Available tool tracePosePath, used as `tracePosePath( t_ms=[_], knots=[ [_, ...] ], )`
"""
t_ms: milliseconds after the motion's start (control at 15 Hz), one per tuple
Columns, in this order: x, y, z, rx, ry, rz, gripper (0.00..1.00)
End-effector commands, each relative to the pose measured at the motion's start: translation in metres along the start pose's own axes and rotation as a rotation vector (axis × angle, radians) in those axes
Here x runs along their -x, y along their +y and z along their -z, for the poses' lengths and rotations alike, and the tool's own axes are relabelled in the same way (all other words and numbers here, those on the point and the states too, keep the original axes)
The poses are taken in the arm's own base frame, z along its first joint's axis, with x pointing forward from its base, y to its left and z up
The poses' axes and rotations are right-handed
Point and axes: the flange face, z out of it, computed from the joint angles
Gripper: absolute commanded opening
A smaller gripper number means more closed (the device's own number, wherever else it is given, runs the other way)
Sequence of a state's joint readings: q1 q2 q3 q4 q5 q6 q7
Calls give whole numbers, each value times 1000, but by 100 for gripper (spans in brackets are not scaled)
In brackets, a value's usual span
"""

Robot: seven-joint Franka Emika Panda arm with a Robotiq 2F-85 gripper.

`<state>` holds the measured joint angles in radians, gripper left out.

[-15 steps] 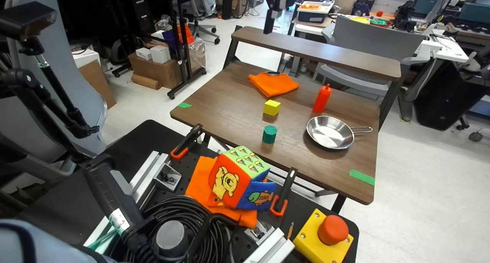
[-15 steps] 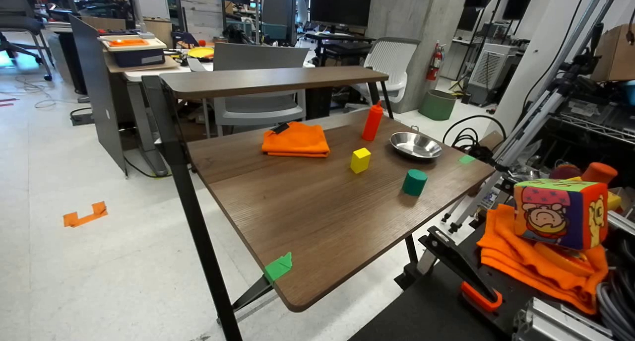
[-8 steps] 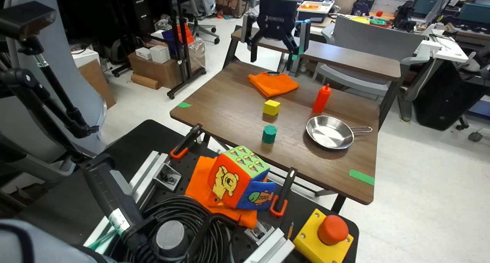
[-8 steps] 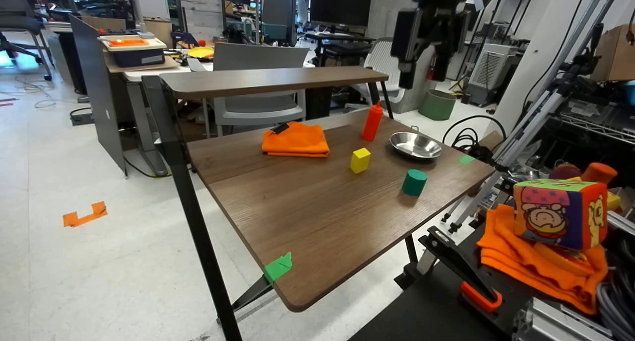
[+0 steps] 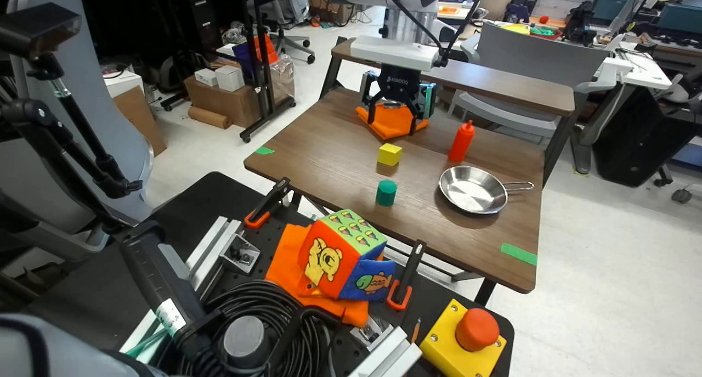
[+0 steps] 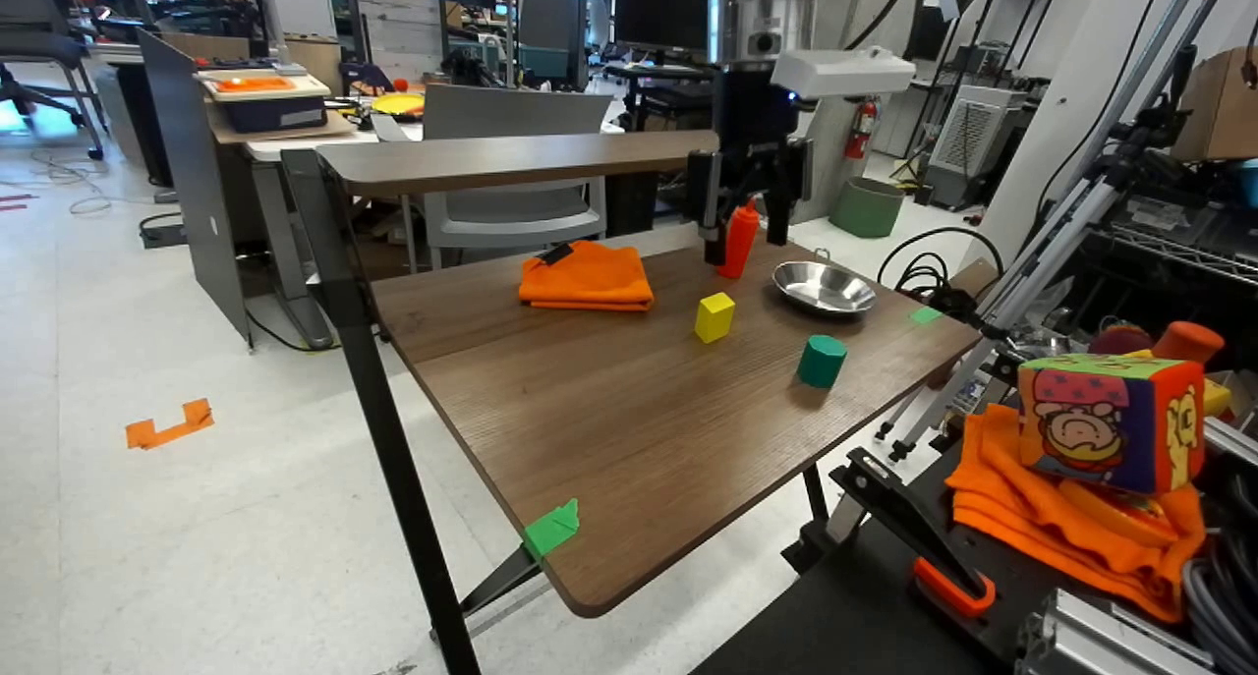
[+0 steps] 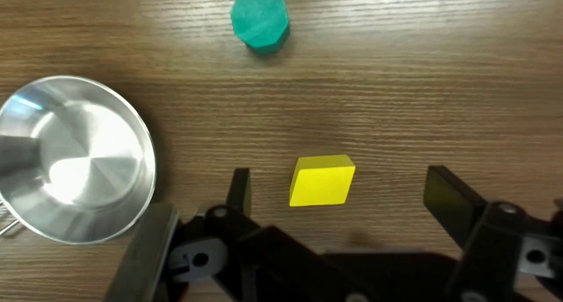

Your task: Move the yellow block to the right

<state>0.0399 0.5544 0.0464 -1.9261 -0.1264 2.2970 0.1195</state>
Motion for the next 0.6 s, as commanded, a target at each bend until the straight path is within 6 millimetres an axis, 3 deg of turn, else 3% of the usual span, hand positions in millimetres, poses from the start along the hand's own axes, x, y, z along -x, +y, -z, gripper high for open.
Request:
tracePosePath(
  t_ms=[0, 467, 533],
  knots=[
    [-37, -3, -24, 4, -46, 19, 100],
    [-69, -9, -55, 19, -149, 42, 100],
    [-72, -10, -58, 30, -160, 45, 81]
  ],
)
